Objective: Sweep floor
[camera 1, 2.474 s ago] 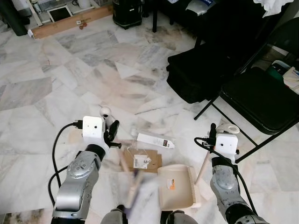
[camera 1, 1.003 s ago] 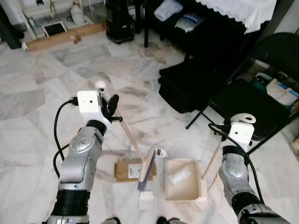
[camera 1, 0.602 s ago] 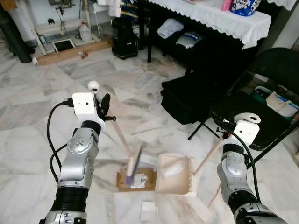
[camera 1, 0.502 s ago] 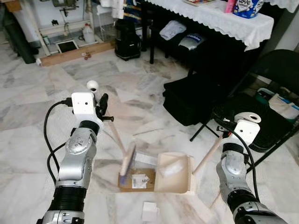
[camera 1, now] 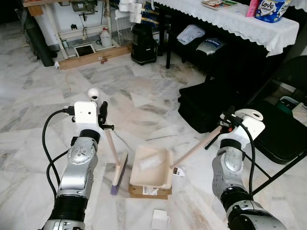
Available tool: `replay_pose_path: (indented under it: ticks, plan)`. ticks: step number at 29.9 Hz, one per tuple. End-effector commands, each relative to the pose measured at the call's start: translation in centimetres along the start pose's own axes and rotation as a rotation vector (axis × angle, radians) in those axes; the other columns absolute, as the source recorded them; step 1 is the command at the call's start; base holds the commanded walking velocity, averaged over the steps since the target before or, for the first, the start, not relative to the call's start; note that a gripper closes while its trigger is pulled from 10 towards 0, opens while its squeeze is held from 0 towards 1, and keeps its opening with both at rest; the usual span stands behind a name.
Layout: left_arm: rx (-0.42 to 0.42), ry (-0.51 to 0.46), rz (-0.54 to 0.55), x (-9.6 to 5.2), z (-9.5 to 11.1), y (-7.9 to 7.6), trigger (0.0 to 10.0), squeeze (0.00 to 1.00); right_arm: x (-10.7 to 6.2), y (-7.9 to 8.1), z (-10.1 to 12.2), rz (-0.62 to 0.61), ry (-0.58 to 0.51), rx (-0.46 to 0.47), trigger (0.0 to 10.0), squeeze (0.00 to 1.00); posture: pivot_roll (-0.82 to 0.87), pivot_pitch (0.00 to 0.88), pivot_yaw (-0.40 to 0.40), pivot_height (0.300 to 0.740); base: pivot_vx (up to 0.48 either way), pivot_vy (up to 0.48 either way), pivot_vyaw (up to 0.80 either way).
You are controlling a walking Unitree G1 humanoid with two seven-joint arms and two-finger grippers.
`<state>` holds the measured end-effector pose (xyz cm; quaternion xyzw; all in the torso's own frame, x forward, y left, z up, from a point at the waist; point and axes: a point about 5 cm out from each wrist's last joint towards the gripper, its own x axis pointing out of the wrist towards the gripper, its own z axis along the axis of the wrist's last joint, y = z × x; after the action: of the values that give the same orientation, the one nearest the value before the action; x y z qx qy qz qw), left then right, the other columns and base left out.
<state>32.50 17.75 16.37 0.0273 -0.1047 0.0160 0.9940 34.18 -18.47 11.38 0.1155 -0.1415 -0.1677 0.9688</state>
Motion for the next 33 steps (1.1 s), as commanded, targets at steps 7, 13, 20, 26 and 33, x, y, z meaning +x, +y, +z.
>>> replay_pose_path:
  ticks: [7,13,20,26,33]
  plan:
    - [-0.069,-0.088,0.05,-0.3,1.4,-0.2,10.0,0.0,0.8,0.6,1.3,0.024,-0.042,0.092,10.0,0.0,0.15,0.023,-0.025,0.74,0.0,0.0,0.0]
    - [-0.082,-0.084,0.018,-0.5,1.3,-0.8,10.0,0.0,0.9,0.2,1.2,-0.01,-0.022,0.153,10.0,0.0,0.14,0.038,-0.019,0.74,0.0,0.0,0.0]
    - [-0.074,-0.075,0.03,-0.6,1.1,-0.6,10.0,0.0,0.9,0.1,1.3,0.008,-0.024,0.159,10.0,0.0,0.13,0.047,-0.022,0.74,0.0,0.0,0.0]
    - [0.045,-0.061,0.045,-0.8,0.7,-0.3,10.0,0.0,0.8,-0.3,1.2,0.009,-0.013,0.14,10.0,0.0,0.13,0.053,-0.031,0.74,0.0,0.0,0.0]
    - [0.052,-0.087,0.113,-1.2,1.0,0.4,10.0,0.0,0.8,-0.2,1.0,0.043,0.004,0.115,10.0,0.0,0.13,0.061,-0.046,0.74,0.0,0.0,0.0]
